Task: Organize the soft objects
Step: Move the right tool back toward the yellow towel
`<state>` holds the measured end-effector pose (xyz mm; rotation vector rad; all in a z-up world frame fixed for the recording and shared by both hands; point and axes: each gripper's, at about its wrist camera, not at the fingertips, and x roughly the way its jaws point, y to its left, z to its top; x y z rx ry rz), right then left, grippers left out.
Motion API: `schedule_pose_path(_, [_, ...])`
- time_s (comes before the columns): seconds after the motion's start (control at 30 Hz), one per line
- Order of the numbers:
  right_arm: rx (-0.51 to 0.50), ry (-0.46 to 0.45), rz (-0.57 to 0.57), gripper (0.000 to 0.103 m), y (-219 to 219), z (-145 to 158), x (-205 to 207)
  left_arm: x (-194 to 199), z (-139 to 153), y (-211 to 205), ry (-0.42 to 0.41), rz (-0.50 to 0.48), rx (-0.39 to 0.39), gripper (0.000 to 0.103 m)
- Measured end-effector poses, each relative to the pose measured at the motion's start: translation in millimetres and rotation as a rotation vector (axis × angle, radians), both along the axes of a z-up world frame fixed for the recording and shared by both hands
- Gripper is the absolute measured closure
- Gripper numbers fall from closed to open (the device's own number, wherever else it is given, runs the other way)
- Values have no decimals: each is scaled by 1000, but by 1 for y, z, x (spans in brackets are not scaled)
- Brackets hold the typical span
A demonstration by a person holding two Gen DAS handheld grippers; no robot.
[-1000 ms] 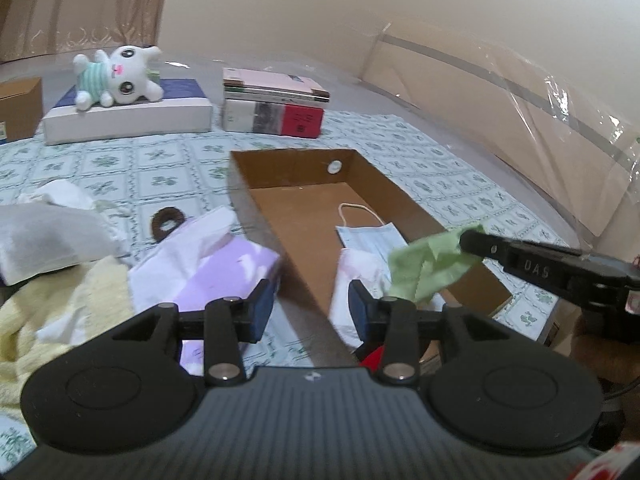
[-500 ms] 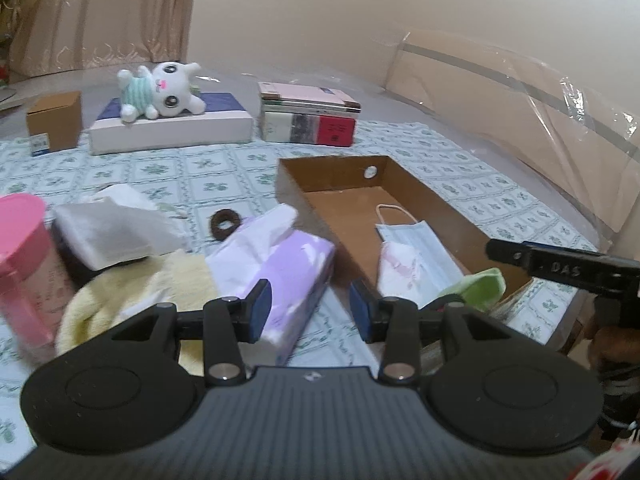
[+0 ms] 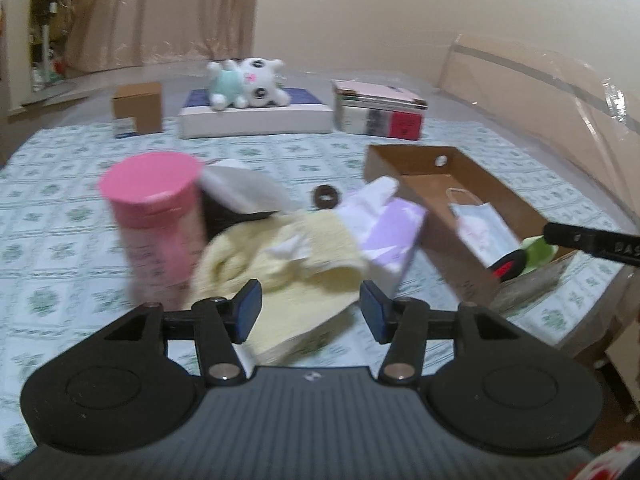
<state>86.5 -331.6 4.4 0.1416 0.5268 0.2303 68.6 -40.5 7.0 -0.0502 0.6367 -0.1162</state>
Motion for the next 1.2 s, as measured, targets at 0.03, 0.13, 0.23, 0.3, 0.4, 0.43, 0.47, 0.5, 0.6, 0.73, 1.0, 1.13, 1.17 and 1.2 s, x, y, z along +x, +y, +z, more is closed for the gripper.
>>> schedule_pose_path(0.03, [3,2,8,42,5,1,-2,-4,0,6,-1,14,11,51])
schedule_pose_path(0.13, [8,7,31,42,18,2,-8,-15,0,21,2,50,27,46])
schedule_pose_path(0.23, [3,11,57,42,31,2,-12,-23,0,37,4,85,43,43])
schedule_pose_path(0.3, [-2,13,76,42,40,1,-14,-28,-1,44,5,104,67,41])
schedule_pose_path(0.4, [-13,18,104,41,54,0,-15,-34,-2,53,15,122,86,36])
schedule_pose_path(0.43, [-17,19,114,41,58,0,-15,-36,-3,56,19,127,88,36])
schedule_pose_path(0.47, [-21,19,121,39,62,-1,-16,-37,-3,59,22,133,90,35])
schedule_pose_path(0.5, [-25,20,130,34,66,-1,-16,-38,-4,61,24,138,90,33])
schedule_pose_path(0.6, [-42,13,159,27,77,-3,-17,-38,-5,67,27,155,92,26])
schedule_pose_path(0.73, [-73,10,200,26,90,-6,-15,-36,-7,72,24,171,102,23])
schedule_pose_path(1.0, [-121,16,272,25,113,-18,-7,-30,-15,79,37,186,109,21])
schedule_pose_path(1.13, [-151,23,306,25,123,-25,-2,-28,-20,82,48,186,110,21])
schedule_pose_path(1.17, [-158,23,315,25,125,-27,-1,-27,-21,82,51,185,109,21])
schedule_pose_path(1.2, [-168,23,327,25,127,-29,1,-26,-22,83,54,185,109,21])
